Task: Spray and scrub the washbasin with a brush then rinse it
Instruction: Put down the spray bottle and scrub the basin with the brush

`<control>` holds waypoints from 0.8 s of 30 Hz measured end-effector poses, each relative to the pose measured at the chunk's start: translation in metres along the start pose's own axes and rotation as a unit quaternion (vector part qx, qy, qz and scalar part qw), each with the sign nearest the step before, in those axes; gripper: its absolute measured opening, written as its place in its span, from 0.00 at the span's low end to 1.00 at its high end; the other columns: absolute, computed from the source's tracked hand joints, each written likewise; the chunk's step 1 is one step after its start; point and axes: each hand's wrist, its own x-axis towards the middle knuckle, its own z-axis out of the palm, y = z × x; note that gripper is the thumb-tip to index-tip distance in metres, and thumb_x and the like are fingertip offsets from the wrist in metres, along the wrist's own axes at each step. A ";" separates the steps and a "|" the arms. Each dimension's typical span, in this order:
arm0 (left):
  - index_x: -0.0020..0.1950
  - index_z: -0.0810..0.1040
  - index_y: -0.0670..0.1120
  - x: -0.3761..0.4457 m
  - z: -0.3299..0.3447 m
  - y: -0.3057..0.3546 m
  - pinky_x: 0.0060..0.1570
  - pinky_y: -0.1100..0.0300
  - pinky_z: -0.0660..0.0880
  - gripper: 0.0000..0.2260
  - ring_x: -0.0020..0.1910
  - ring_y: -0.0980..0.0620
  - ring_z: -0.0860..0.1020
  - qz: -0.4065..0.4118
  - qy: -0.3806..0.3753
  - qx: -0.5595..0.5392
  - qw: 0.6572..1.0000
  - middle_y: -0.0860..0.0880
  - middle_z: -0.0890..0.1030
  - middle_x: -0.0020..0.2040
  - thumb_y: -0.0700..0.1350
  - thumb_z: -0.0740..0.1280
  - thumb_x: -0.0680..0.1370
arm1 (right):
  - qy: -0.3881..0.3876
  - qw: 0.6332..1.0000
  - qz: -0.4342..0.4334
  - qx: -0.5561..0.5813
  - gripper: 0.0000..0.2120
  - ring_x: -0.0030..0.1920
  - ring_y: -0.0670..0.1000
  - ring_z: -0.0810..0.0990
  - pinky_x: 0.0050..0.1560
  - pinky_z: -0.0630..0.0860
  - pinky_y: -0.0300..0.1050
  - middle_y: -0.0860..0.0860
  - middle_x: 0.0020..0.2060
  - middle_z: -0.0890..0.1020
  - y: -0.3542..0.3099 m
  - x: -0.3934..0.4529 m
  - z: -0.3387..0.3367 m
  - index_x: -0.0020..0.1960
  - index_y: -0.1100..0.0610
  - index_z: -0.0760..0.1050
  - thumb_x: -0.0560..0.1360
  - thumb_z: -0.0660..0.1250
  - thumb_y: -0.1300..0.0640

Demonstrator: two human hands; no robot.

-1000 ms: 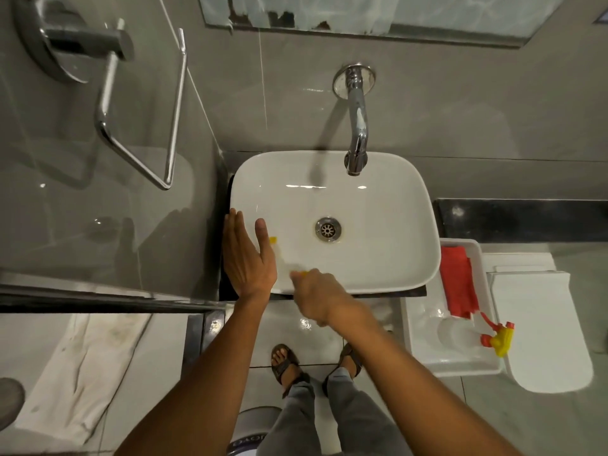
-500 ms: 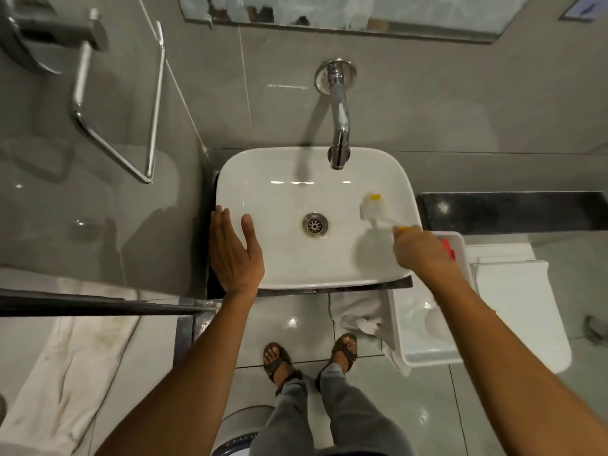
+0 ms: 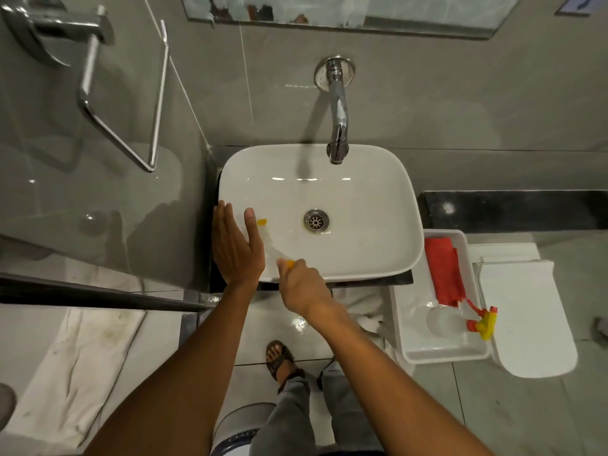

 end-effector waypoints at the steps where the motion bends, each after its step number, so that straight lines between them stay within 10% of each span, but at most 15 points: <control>1: 0.85 0.65 0.47 0.000 0.000 0.000 0.82 0.49 0.63 0.43 0.85 0.46 0.64 0.003 0.002 0.000 1.000 0.47 0.65 0.86 0.74 0.41 0.82 | 0.012 1.000 0.006 0.023 0.24 0.64 0.63 0.79 0.59 0.76 0.54 0.62 0.64 0.78 0.000 0.000 0.001 0.71 0.62 0.70 0.88 0.50 0.45; 16: 0.83 0.67 0.43 -0.006 0.012 0.015 0.86 0.46 0.53 0.31 0.86 0.46 0.62 0.157 -0.001 0.065 0.985 0.45 0.66 0.85 0.63 0.51 0.88 | 0.148 0.969 -0.043 0.194 0.27 0.38 0.50 0.81 0.35 0.72 0.43 0.51 0.39 0.82 0.094 -0.002 -0.048 0.50 0.54 0.73 0.83 0.51 0.32; 21: 0.83 0.67 0.43 -0.015 0.025 0.058 0.85 0.49 0.58 0.31 0.85 0.46 0.64 0.167 -0.018 0.028 0.985 0.45 0.68 0.84 0.62 0.53 0.87 | 0.158 0.968 -0.036 0.192 0.28 0.47 0.58 0.83 0.50 0.81 0.56 0.56 0.46 0.83 0.111 0.003 -0.072 0.56 0.58 0.74 0.84 0.51 0.34; 24: 0.72 0.77 0.45 0.003 0.017 0.100 0.68 0.48 0.78 0.29 0.66 0.46 0.80 0.168 -0.009 -0.034 0.985 0.47 0.81 0.68 0.67 0.56 0.85 | 0.165 0.971 -0.041 0.170 0.28 0.49 0.60 0.84 0.53 0.81 0.60 0.58 0.48 0.84 0.108 0.002 -0.083 0.57 0.59 0.73 0.84 0.51 0.34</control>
